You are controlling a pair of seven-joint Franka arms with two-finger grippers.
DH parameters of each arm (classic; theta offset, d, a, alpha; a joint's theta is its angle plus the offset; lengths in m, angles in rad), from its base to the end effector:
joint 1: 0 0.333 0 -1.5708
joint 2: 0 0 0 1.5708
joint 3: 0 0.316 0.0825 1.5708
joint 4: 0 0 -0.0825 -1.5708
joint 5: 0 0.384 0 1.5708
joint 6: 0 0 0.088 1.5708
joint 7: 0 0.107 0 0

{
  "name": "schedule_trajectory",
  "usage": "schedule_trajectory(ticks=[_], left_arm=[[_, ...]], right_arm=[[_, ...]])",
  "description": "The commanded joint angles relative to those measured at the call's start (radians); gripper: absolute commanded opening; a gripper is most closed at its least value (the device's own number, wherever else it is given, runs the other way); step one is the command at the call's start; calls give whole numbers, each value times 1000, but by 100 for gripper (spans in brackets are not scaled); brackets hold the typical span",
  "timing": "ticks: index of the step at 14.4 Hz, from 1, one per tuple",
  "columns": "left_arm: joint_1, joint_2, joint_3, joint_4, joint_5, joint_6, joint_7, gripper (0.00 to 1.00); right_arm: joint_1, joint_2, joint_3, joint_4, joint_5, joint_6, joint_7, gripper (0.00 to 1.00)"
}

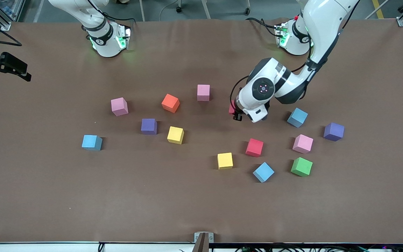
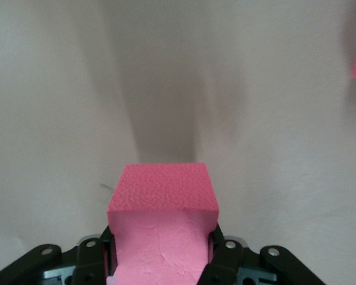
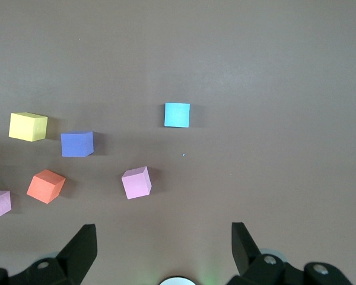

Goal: Arrange 11 blocks into digit 3
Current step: 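Carry the red cube with the left gripper beside the pink cube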

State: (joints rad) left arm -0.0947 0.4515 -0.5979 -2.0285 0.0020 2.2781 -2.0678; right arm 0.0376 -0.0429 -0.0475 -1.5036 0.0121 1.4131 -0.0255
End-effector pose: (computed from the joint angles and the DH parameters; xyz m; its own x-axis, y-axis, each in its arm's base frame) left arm 0.4553 -0.3684 0.2501 0.1449 0.9774 -0.1543 0.9573 -0.1779 -0.2280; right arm 0.5243 -0.0044 0.6654 0.9987 0.0176 -0.0472 0.0169 -0.9997 -0.0153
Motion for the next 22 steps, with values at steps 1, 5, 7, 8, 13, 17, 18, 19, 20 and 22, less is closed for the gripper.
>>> schedule_trajectory(ticks=[1,5,7,8,13,17,18,19,20,22], left_arm=[[-11,-16,-6,-56,-7,81,-89,11],[-52,-13,-6,-65,-7,107,-230,13],[-74,-16,-6,-85,-7,107,-290,13],[-83,-8,-6,-90,-7,107,-307,13],[-134,6,-5,-111,-7,181,-400,13],[-157,19,-6,-117,15,222,-388,14],[-157,21,-6,-130,30,224,-387,14],[-155,22,-6,-130,36,227,-388,14],[-157,24,-6,-130,36,233,-390,14],[-163,30,-8,-130,39,238,-391,14]], right_arm=[[10,-11,-3,-7,-18,4,1,100],[13,-11,-3,-7,-37,4,1,100],[15,-11,-2,-7,-35,4,3,100],[15,-11,-2,-7,-35,4,3,100],[13,-11,-2,-10,-23,0,6,100],[10,-11,-3,-12,-7,-2,6,100],[10,-11,-3,-12,-7,-2,6,100],[8,-11,-3,-12,-7,-3,4,100],[8,-11,-5,-12,-6,-3,4,100],[7,-11,-5,-13,-1,1,4,100]])
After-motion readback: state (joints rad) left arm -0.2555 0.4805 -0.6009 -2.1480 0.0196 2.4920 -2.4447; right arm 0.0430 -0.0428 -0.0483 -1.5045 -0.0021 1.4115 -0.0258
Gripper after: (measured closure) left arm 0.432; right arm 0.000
